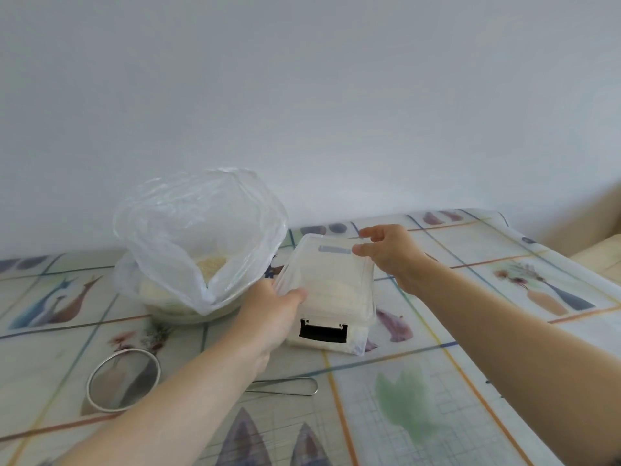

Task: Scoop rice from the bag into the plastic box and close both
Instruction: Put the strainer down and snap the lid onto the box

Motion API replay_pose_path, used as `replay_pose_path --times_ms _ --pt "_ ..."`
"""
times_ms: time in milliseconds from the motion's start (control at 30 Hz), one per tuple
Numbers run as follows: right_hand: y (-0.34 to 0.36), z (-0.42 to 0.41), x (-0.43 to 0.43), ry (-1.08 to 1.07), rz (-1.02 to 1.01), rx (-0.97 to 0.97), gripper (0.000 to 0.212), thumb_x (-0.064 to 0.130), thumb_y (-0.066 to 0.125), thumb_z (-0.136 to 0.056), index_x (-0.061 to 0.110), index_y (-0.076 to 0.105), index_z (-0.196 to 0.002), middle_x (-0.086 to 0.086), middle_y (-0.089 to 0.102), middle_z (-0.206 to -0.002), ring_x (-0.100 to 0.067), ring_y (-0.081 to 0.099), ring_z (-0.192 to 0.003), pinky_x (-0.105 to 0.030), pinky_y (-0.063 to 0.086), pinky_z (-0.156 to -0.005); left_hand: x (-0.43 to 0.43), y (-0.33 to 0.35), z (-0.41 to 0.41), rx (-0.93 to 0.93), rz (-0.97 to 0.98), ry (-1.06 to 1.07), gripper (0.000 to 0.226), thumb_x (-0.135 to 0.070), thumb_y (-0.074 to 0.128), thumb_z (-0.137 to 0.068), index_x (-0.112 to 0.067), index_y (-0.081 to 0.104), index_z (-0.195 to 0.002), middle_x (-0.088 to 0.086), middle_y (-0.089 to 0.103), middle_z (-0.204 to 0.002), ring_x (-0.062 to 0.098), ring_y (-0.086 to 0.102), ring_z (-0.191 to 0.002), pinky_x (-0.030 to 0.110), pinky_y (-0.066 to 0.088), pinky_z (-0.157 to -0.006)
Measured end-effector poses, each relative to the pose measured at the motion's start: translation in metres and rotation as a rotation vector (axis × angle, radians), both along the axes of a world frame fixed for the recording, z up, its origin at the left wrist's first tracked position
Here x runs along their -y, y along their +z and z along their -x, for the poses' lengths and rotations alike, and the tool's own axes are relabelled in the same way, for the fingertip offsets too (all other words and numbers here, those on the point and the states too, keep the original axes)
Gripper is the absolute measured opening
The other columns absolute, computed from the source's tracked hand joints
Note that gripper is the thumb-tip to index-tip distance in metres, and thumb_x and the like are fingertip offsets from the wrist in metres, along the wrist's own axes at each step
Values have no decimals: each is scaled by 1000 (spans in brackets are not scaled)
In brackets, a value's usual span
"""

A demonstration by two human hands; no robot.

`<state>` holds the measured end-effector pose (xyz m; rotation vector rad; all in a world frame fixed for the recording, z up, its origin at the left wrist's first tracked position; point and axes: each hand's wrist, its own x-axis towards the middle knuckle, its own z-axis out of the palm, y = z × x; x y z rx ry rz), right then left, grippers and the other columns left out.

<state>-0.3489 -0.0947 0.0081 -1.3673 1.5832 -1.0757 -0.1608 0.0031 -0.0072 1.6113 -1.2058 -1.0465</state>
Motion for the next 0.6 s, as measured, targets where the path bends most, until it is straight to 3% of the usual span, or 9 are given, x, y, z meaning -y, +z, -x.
replay_pose_path --times_ms 100,233,367,467,600 --pt "-3 0 3 27 2 -26 39 13 72 -86 10 63 -124 -3 56 -116 -21 53 -110 -30 40 -87 1 -3 1 -27 -1 9 17 -21 60 -91 -12 67 -103 10 73 -103 28 66 -97 34 47 -78" --pt "-6 4 6 60 -39 9 34 15 71 -86 13 66 -120 -12 67 -115 -30 63 -107 -40 52 -94 -3 -9 5 -35 13 -10 17 -24 59 -91 -18 67 -104 -1 73 -99 13 64 -89 23 38 -62" --pt "-14 6 6 38 -5 1 32 15 73 -84 14 69 -115 -9 67 -111 -25 63 -103 -39 52 -93 2 -11 5 -15 -55 -64 26 -21 59 -89 -15 62 -114 4 70 -109 22 61 -100 27 42 -74" --pt "-15 10 6 -56 13 -23 29 18 74 -78 15 70 -107 -7 67 -99 -20 61 -88 -31 50 -74 15 -5 2 -54 -112 -94 26 -11 63 -86 -9 64 -112 8 71 -112 25 61 -108 33 42 -94" --pt "-15 26 1 -136 7 -18 24 21 76 -75 13 65 -95 -12 64 -95 -22 58 -76 -33 47 -61 36 6 -1 -55 -53 -85 14 -2 70 -82 -13 69 -90 6 73 -99 23 64 -95 31 45 -87"
